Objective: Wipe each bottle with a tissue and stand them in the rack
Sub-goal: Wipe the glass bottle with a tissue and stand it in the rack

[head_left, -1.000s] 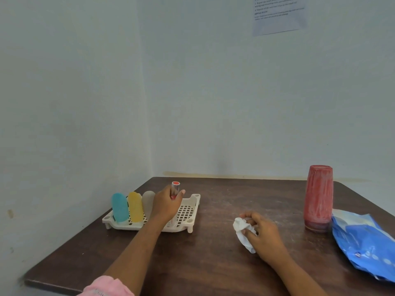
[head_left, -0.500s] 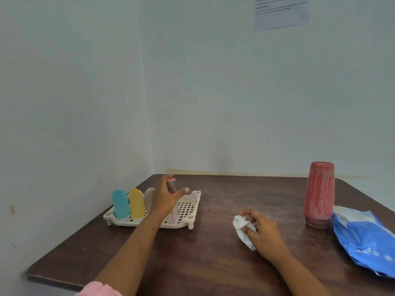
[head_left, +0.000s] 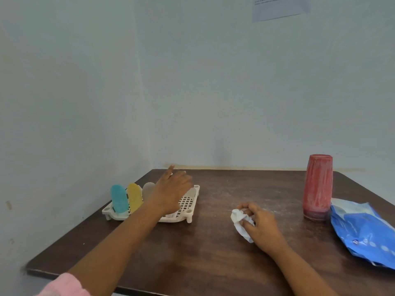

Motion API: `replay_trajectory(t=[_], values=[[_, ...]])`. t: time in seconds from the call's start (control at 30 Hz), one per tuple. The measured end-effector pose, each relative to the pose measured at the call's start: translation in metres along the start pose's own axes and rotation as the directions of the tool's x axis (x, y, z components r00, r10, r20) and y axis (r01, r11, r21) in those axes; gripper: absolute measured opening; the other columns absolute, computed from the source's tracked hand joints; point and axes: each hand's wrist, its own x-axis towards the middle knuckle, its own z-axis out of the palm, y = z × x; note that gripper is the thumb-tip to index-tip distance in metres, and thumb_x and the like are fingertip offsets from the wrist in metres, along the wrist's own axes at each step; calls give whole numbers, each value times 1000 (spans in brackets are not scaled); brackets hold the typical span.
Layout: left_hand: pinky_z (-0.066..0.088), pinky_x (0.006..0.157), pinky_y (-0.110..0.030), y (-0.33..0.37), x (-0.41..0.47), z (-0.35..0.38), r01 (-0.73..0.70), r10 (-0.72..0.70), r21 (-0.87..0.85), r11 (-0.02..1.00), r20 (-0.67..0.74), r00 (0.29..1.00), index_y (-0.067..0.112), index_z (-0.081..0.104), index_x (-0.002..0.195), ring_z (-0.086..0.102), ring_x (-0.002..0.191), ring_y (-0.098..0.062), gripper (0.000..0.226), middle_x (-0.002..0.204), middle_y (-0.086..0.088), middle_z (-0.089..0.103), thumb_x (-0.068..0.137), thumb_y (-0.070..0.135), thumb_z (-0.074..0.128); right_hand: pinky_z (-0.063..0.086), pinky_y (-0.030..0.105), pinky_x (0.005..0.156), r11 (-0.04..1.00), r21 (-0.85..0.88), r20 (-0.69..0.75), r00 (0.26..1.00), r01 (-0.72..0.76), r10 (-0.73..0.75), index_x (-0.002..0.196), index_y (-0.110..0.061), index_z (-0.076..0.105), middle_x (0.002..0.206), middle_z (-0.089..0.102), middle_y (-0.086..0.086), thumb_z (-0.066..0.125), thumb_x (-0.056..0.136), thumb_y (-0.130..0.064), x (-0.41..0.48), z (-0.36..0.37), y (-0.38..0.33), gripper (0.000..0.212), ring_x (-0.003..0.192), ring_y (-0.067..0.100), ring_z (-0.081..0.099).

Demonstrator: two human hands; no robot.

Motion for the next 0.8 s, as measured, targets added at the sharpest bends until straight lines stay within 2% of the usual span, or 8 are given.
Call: replay_trajectory(t=[0.1,0.17,0.27,0.33,0.53,0.67,0.73,0.8], values=[[-23,105,-60,10,4,0,-73,-16,355,932,242,970,21,31,149,4,150,-23,68,157,-4,24,90,23,63,43,5,61,1000,4,5,1000,-8,8,109,-21,62,87,62,-16,57,89,-12,0,0,-1,22,77,-8,59],[-22,101,-64,21,8,4,-146,-40,514,845,334,942,18,33,149,-1,150,-24,60,159,-6,23,94,25,57,43,6,61,1000,11,6,1000,-17,17,109,-21,62,88,63,-15,57,90,-13,-1,0,-1,22,77,-7,60],[-29,91,-66,38,15,16,-238,-90,673,700,414,906,15,24,152,-12,149,-27,65,163,-10,8,98,42,46,44,6,63,1000,12,5,1000,-23,23,111,-21,62,90,64,-13,57,90,-14,-1,0,0,23,79,-5,60],[-32,84,-64,42,20,23,-270,-110,710,650,439,892,15,23,153,-16,148,-30,67,163,-11,4,98,50,41,44,5,64,1000,4,5,1000,-18,18,112,-21,61,89,63,-14,57,89,-12,-1,0,0,25,80,-7,60],[-32,75,-67,39,36,34,-343,-155,761,552,497,854,19,29,151,-14,148,-32,72,161,-13,12,94,64,34,44,5,65,1000,-8,21,1000,-10,10,111,-22,60,88,61,-17,55,90,-12,-1,-1,0,23,80,-5,60],[-33,64,-76,41,38,35,-365,-170,783,504,504,847,28,27,151,-10,148,-34,72,160,-10,19,92,64,45,43,5,64,1000,18,12,1000,3,-3,105,-25,60,86,63,-16,56,89,-11,-2,-1,-2,22,80,-13,58],[-33,58,-78,40,38,36,-382,-171,794,473,508,844,31,23,152,-10,148,-34,73,161,-10,18,91,64,47,43,5,65,1000,25,13,1000,3,-4,106,-26,60,87,63,-15,56,89,-12,-2,-1,-1,22,81,-9,59],[-34,61,-77,38,42,33,-374,-138,798,472,486,863,29,28,150,-8,149,-33,72,160,-10,21,91,64,48,44,6,66,1000,13,18,1000,0,0,109,-26,60,90,63,-15,56,90,-14,-2,0,0,22,82,-4,60]])
